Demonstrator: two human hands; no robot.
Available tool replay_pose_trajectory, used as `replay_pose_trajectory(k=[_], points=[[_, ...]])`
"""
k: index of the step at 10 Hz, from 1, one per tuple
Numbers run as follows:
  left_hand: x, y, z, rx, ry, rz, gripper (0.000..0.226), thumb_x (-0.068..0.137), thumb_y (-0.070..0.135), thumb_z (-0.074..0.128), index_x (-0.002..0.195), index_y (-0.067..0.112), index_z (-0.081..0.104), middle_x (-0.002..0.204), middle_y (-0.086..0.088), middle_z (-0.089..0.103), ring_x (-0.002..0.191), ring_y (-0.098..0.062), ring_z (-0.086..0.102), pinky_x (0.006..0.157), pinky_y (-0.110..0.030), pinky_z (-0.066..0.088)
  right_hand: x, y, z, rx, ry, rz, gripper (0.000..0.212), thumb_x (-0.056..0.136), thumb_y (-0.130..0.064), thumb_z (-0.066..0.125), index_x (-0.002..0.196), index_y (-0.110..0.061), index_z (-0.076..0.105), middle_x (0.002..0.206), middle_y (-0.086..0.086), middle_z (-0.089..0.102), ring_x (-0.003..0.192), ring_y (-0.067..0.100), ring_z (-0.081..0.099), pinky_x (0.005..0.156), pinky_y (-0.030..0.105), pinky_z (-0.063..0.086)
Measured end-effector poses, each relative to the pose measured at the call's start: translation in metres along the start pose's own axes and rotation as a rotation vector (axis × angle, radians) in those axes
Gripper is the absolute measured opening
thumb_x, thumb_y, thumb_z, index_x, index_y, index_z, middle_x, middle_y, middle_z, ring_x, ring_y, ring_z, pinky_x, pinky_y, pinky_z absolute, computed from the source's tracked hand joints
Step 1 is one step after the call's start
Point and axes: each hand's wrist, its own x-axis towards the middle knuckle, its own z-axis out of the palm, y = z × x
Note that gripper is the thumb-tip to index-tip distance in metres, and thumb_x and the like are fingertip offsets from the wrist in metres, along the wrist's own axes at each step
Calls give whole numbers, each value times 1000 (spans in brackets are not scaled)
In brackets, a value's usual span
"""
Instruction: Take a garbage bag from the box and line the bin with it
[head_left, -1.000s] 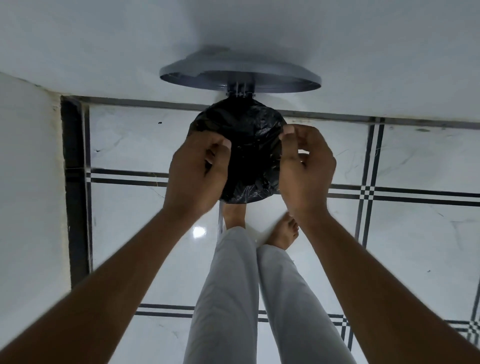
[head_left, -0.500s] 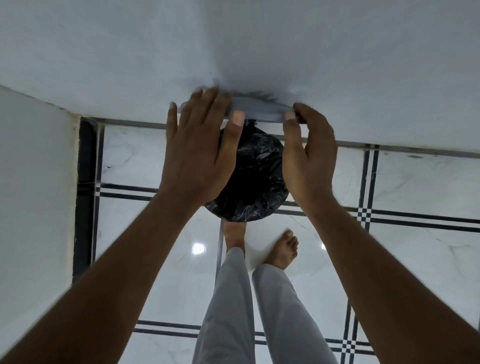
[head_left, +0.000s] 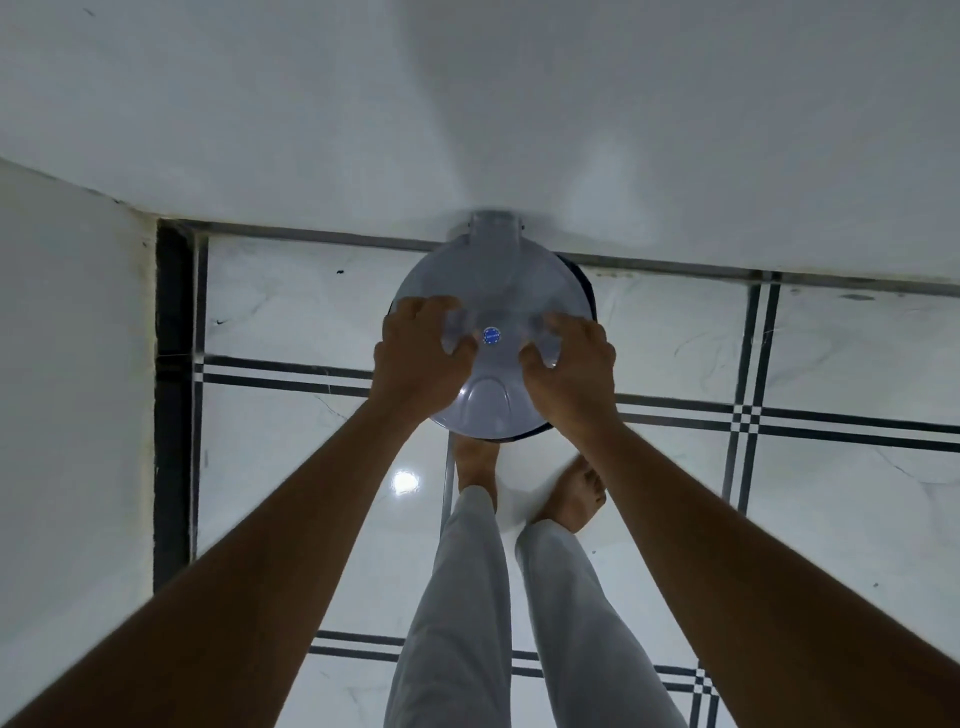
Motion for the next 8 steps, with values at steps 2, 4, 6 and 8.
replay_pose_trajectory(k=[2,4,6,8], points=[[11,-20,37,267,-79,14,90,90,66,72,163,27,37,171,-13,30,155,-42,32,113,-63,48,0,13,26,-290,-31,-21,81,100,-55,71,168,-27,38,174,16,30,159,38,32,121,49,45],[12,-40,46,300,-49,113,100,88,74,67,168,27,31,174,-13,30,158,-41,33,118,-60,44,-2,24,29,-370,11,-73,90,96,-60,76,171,-29,36,174,20,30,155,44,37,112,56,55],[10,-48,47,282,-34,143,98,85,73,71,165,26,38,170,-14,40,151,-45,42,109,-61,52,1,39,29,-391,16,-129,90,92,-62,81,168,-35,42,172,19,34,152,43,42,98,56,63],[-3,-19,27,301,-147,129,104,88,72,71,170,32,22,177,-12,20,160,-42,26,115,-63,47,0,33,-18,-417,-174,-134,94,95,-63,77,172,-35,30,176,9,29,154,38,45,116,53,53]])
